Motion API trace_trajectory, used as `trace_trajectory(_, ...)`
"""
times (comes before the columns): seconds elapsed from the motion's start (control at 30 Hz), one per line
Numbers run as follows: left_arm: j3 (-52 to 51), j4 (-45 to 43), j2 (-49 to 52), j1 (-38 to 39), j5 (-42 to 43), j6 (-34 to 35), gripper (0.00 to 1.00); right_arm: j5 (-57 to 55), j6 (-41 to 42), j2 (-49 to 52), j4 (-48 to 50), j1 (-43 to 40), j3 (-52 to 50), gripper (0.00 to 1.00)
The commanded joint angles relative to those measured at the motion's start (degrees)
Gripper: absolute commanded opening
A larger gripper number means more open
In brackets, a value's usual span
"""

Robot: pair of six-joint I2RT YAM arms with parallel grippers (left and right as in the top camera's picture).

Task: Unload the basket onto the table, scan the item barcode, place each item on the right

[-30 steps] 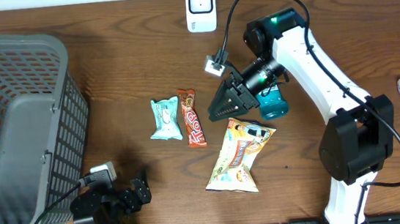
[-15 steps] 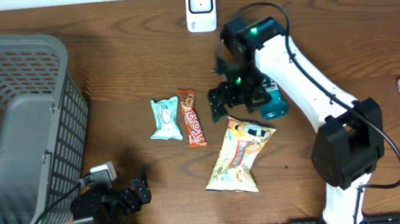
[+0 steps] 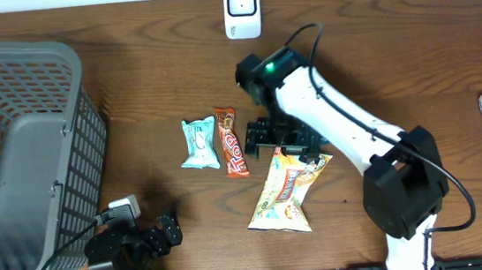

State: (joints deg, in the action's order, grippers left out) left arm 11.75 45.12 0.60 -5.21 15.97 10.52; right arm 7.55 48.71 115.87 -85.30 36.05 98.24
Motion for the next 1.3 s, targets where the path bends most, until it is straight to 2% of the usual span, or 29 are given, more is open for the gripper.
trace_trajectory(0.0,-0.17,4.11,-0.11,-0.24,0.02,0.09,0.98,-3.1,8.94,0.39,1.33,1.77,-5.31,0.95)
trace_trajectory(0.23,-0.17,4.11,-0.11,-0.24,0.02,0.09,0.98,-2.91,12.61,0.39,1.68,2.67,-13.7,0.95)
trace_trajectory(0.37,-0.17,4.11,-0.11,-0.24,0.02,0.09,0.98,-3.17,12.57,0.39,7.28,2.89,-17.51,0.91)
trace_trajectory(0.4,-0.17,4.11,-0.11,-0.24,0.02,0.09,0.98,-3.19,12.55,0.39,9.97,3.04,-18.84,0.86)
trace_trajectory(0.43,-0.17,4.11,-0.11,-0.24,0.02,0.09,0.98,-3.17,12.35,0.39,13.07,3.1,-20.28,0.75)
trace_trajectory(0.53,-0.17,4.11,-0.11,-0.24,0.02,0.09,0.98,-3.19,9.57,0.39,20.5,3.1,-23.61,0.27)
trace_trajectory(0.6,-0.17,4.11,-0.11,-0.24,0.02,0.09,0.98,-3.08,7.78,0.39,24.0,3.1,-25.05,0.01)
trace_trajectory(0.73,-0.17,4.11,-0.11,-0.24,0.02,0.09,0.98,-0.74,7.15,0.02,24.87,2.6,-24.41,0.01)
trace_trajectory(0.8,-0.17,4.11,-0.11,-0.24,0.02,0.09,0.98,5.01,3.58,-0.46,24.72,1.36,-22.18,0.01)
trace_trajectory(1.0,-0.17,4.11,-0.11,-0.24,0.02,0.09,0.98,39.95,-8.81,-0.81,21.4,-5.7,-15.54,0.02)
trace_trajectory(1.13,-0.17,4.09,-0.11,-0.24,0.02,0.09,0.98,53.16,-7.1,-0.81,16.09,-9.94,-15.45,0.02)
trace_trajectory(1.27,-0.17,4.11,-0.11,-0.24,0.02,0.09,0.98,53.9,-0.63,-0.81,6.34,-12.74,-15.47,0.01)
